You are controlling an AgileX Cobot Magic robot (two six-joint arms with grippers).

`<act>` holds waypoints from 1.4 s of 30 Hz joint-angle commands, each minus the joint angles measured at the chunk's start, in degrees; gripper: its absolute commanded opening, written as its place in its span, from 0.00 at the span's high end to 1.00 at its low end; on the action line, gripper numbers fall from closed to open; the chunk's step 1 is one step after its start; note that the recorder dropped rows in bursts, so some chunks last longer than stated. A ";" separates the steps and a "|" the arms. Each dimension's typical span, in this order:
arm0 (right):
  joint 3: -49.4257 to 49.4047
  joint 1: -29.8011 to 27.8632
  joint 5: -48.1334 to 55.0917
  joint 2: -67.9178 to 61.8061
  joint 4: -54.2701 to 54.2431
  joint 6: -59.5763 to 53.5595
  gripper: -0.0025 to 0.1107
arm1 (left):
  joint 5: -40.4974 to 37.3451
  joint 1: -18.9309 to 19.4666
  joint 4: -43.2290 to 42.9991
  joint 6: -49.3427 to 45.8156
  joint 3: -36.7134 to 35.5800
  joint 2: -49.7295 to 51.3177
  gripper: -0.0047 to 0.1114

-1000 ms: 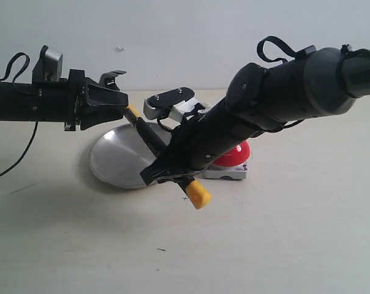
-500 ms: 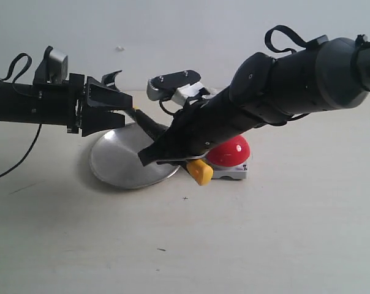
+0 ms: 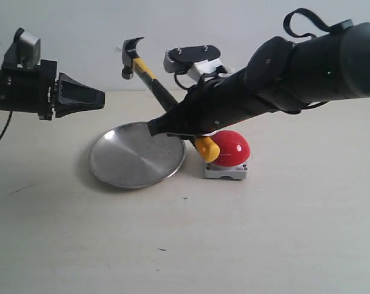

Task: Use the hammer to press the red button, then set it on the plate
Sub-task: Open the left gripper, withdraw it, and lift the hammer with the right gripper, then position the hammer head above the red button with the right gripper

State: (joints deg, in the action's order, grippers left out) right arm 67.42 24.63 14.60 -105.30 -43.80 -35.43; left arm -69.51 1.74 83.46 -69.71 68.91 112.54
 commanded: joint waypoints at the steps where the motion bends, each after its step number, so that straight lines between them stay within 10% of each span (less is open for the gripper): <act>1: -3.47 -2.53 -4.12 7.29 0.29 0.07 0.98 | -0.45 2.74 5.69 -3.42 -5.71 -3.44 0.95; 11: -14.28 -6.97 -1.83 24.82 12.10 7.61 0.98 | 13.04 7.62 16.49 -17.64 -26.46 -16.67 0.96; 22: -15.15 -7.48 15.30 32.29 54.27 43.44 0.98 | 37.69 7.32 16.49 -24.31 -42.57 -36.81 0.96; 42: -24.20 -7.37 11.48 35.32 54.72 44.70 0.98 | 53.57 7.32 16.49 -8.26 -56.07 -82.27 0.96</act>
State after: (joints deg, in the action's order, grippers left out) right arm 43.80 17.31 33.27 -71.10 10.01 8.73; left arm -20.75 9.15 99.48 -83.15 14.99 35.63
